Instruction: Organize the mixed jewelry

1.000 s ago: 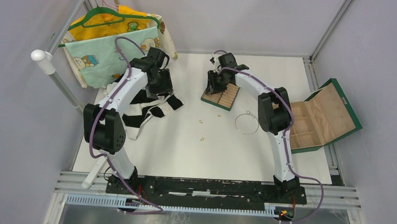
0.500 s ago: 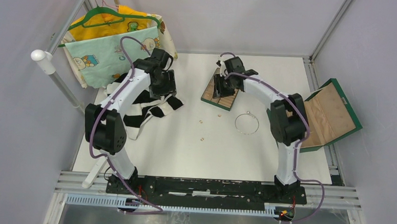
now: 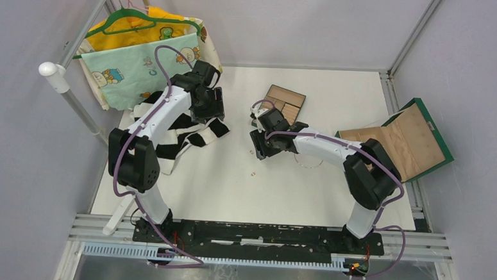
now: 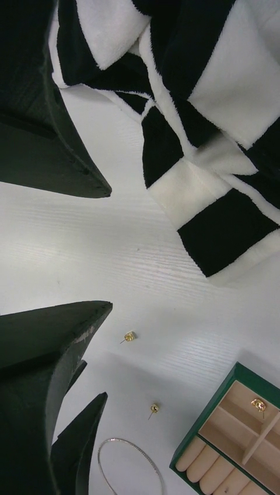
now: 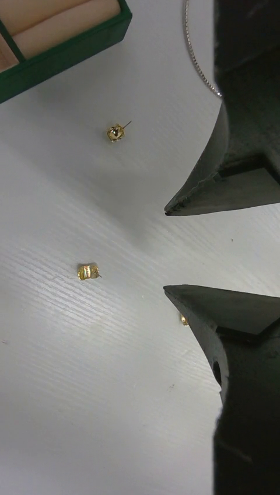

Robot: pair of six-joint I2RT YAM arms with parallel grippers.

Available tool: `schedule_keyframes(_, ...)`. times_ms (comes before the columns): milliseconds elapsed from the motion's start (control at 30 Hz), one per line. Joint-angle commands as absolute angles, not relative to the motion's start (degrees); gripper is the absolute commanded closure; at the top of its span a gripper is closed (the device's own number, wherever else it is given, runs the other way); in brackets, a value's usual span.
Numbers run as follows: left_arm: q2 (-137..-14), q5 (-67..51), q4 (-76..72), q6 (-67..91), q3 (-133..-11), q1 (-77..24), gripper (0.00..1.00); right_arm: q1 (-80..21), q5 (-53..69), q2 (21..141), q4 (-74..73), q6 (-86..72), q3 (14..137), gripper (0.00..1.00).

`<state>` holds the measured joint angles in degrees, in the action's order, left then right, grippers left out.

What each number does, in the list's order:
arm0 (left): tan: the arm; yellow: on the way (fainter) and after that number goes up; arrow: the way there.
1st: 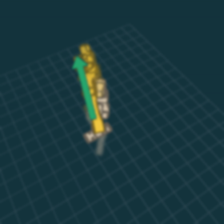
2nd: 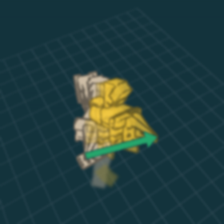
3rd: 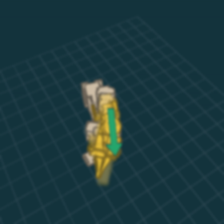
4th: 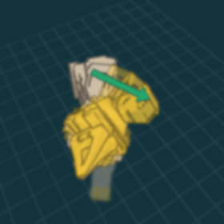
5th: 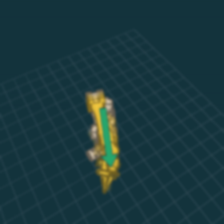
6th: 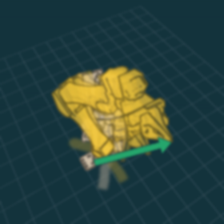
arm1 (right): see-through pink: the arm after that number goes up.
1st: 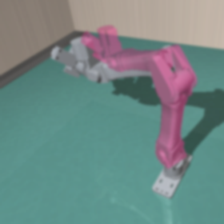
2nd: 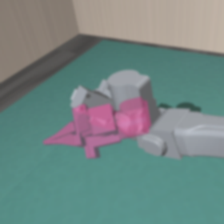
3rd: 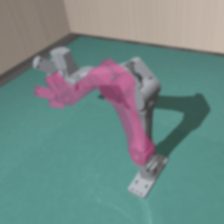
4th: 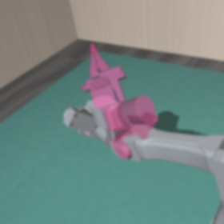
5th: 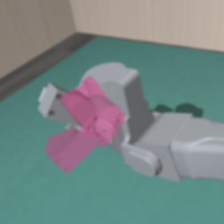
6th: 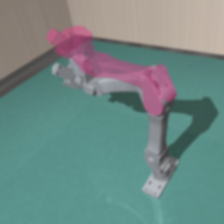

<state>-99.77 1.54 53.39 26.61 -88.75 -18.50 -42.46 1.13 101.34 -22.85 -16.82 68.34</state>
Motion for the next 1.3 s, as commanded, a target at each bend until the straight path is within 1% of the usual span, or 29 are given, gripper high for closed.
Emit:
schedule_keyframes(0,-99.4,0.9,52.0,25.2,-90.9,-18.7,0.28,-44.5,-3.4,104.6,-20.2,-18.0,72.8,0.47)
schedule_keyframes(367,-98.2,3.2,53.0,25.0,-91.0,-18.6,0.28,-46.8,-11.5,114.4,-26.1,-25.7,82.5,0.45)
schedule_keyframes(567,-98.0,3.3,52.8,24.8,-90.8,-18.6,0.28,-47.5,-15.8,117.8,-27.8,-29.5,86.4,0.47)
schedule_keyframes(733,-97.8,3.4,52.8,24.5,-90.5,-18.6,0.28,-48.4,-20.0,120.6,-31.9,-29.9,89.9,0.48)
schedule_keyframes(1000,-98.0,3.2,52.3,24.9,-89.7,-18.6,0.28,-48.4,-20.0,117.9,-31.7,-27.8,85.2,0.48)
schedule_keyframes(1267,-97.0,3.6,52.2,25.1,-89.0,-18.6,0.28,-48.4,-18.2,113.7,-30.9,-22.3,79.6,0.48)
